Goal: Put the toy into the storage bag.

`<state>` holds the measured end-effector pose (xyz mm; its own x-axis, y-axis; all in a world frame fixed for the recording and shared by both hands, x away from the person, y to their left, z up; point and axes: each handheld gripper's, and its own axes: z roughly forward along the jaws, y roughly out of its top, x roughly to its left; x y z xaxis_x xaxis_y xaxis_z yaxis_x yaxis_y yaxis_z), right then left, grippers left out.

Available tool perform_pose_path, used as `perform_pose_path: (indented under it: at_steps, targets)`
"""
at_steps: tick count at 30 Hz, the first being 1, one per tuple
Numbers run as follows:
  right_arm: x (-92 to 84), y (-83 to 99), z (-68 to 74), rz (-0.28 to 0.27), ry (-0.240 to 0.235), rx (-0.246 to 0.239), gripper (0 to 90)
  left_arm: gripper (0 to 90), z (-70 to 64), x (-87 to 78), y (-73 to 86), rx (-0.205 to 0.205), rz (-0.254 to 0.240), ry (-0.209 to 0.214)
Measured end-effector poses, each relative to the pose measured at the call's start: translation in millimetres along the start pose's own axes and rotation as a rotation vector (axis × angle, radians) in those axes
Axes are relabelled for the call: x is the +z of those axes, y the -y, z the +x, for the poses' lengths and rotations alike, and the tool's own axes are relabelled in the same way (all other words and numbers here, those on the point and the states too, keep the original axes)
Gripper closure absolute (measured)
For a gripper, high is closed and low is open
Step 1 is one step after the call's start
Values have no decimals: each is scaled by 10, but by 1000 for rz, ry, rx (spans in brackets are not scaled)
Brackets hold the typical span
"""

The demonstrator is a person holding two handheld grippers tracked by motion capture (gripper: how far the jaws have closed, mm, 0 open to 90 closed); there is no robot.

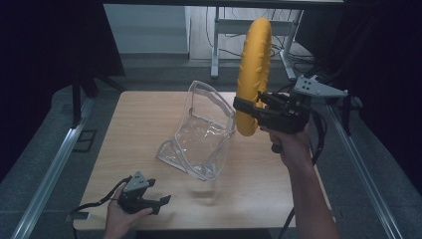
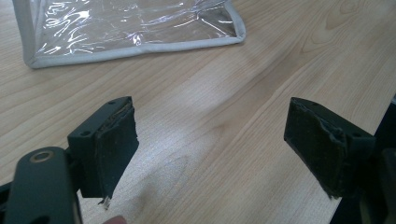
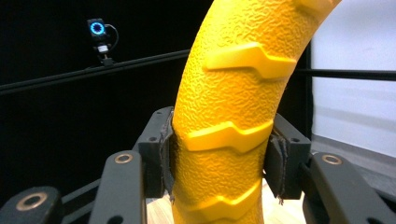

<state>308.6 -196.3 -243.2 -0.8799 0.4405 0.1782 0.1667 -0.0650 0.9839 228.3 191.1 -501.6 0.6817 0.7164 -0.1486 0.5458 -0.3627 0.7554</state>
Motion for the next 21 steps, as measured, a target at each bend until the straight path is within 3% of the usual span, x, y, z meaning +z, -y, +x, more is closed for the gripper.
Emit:
perform_pose_path:
  at_steps: [15, 21]
  targets:
    - [465, 9, 143, -21, -113, 3, 499, 171, 6, -4, 2, 7, 4, -2]
    - [616, 73, 182, -3, -151, 3, 498, 171, 4, 2, 5, 7, 5, -3]
